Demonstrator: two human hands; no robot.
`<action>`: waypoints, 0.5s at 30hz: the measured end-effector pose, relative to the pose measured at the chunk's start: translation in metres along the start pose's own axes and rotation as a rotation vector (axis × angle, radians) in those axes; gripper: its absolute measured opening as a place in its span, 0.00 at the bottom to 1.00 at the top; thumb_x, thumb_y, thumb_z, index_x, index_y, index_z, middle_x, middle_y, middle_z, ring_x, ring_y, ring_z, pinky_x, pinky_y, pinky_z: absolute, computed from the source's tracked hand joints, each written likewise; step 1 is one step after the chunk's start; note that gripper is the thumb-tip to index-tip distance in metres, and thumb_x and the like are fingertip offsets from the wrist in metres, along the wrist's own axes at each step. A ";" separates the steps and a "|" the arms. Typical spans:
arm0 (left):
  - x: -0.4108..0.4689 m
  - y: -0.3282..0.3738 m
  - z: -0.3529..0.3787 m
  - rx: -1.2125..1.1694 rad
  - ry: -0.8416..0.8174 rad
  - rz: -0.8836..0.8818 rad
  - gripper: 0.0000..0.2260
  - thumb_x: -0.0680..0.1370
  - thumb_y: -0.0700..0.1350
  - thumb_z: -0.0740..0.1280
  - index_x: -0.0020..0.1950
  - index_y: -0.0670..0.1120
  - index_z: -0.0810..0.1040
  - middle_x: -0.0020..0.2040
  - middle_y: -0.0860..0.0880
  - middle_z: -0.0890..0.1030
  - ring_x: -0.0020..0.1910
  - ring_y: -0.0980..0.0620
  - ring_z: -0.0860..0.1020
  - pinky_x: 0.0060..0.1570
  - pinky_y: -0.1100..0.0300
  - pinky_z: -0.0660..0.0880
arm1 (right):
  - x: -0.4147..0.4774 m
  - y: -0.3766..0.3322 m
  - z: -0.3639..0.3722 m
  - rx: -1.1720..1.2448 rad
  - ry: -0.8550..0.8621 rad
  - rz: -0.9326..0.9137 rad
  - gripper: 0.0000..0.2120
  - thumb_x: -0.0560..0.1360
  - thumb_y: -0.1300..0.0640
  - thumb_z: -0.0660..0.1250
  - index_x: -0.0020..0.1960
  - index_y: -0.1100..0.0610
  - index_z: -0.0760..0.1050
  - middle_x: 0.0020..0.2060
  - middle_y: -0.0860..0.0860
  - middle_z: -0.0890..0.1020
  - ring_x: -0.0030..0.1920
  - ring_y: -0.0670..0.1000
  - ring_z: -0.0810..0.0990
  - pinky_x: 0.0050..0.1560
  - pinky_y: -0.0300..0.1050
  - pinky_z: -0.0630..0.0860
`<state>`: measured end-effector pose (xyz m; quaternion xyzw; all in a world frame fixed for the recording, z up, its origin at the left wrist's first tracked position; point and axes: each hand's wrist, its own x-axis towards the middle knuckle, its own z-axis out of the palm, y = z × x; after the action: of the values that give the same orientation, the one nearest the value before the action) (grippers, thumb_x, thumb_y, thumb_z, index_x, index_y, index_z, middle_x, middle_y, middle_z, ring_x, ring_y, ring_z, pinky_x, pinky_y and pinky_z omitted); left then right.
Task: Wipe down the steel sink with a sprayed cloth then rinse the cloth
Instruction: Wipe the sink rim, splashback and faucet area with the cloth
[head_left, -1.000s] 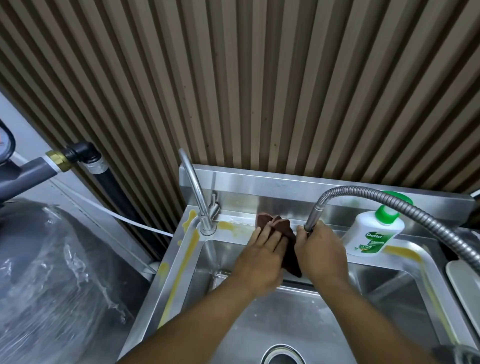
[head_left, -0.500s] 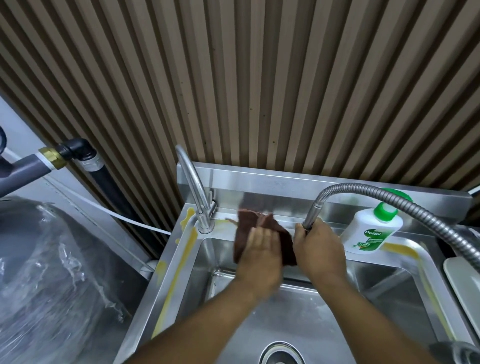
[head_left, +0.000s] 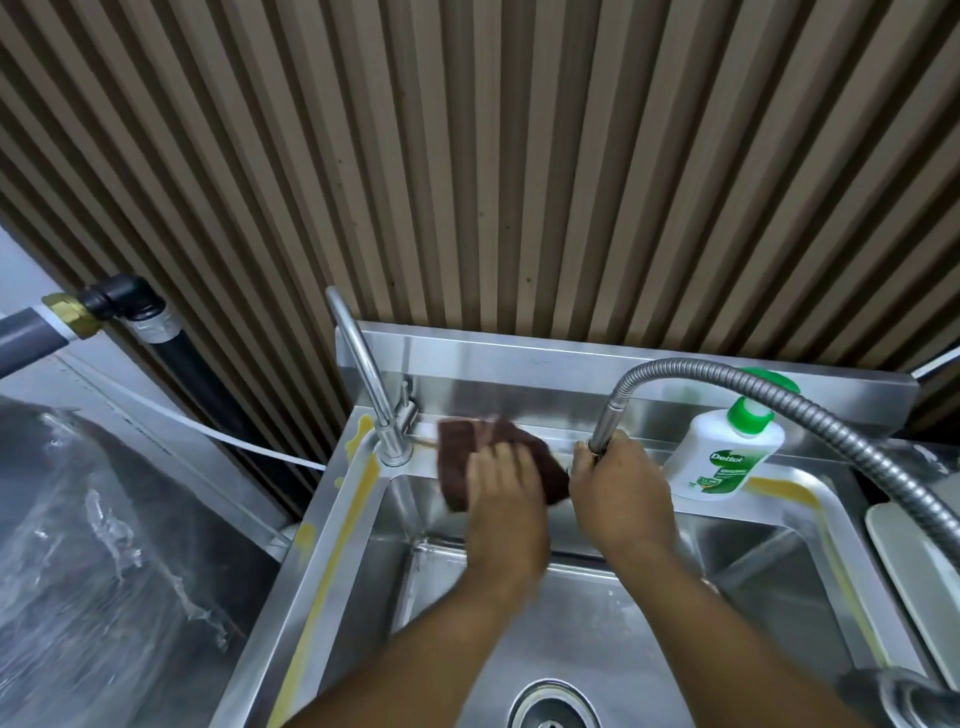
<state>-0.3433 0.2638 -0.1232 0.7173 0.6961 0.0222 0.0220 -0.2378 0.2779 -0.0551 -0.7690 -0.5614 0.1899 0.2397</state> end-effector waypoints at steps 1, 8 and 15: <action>-0.005 0.008 0.005 -0.003 0.022 0.134 0.37 0.66 0.44 0.73 0.74 0.37 0.69 0.69 0.36 0.74 0.71 0.35 0.68 0.76 0.42 0.57 | 0.000 0.000 -0.001 0.001 0.001 0.003 0.12 0.80 0.47 0.61 0.51 0.55 0.75 0.47 0.54 0.81 0.50 0.60 0.79 0.51 0.52 0.77; 0.006 -0.045 0.010 -0.023 0.152 -0.095 0.39 0.63 0.44 0.77 0.73 0.41 0.69 0.71 0.38 0.72 0.71 0.38 0.70 0.72 0.42 0.63 | 0.000 0.001 0.002 -0.012 0.009 -0.016 0.13 0.81 0.46 0.61 0.51 0.56 0.75 0.47 0.54 0.81 0.49 0.59 0.80 0.51 0.54 0.78; 0.016 -0.019 0.015 -0.084 0.180 0.310 0.43 0.65 0.46 0.76 0.78 0.49 0.61 0.77 0.50 0.63 0.79 0.46 0.55 0.77 0.45 0.54 | 0.001 0.002 0.001 -0.020 0.006 -0.015 0.13 0.81 0.46 0.60 0.52 0.56 0.74 0.49 0.55 0.80 0.52 0.60 0.79 0.52 0.52 0.76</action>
<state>-0.3609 0.2800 -0.1391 0.8096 0.5747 0.1187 -0.0140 -0.2367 0.2787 -0.0572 -0.7677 -0.5683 0.1804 0.2349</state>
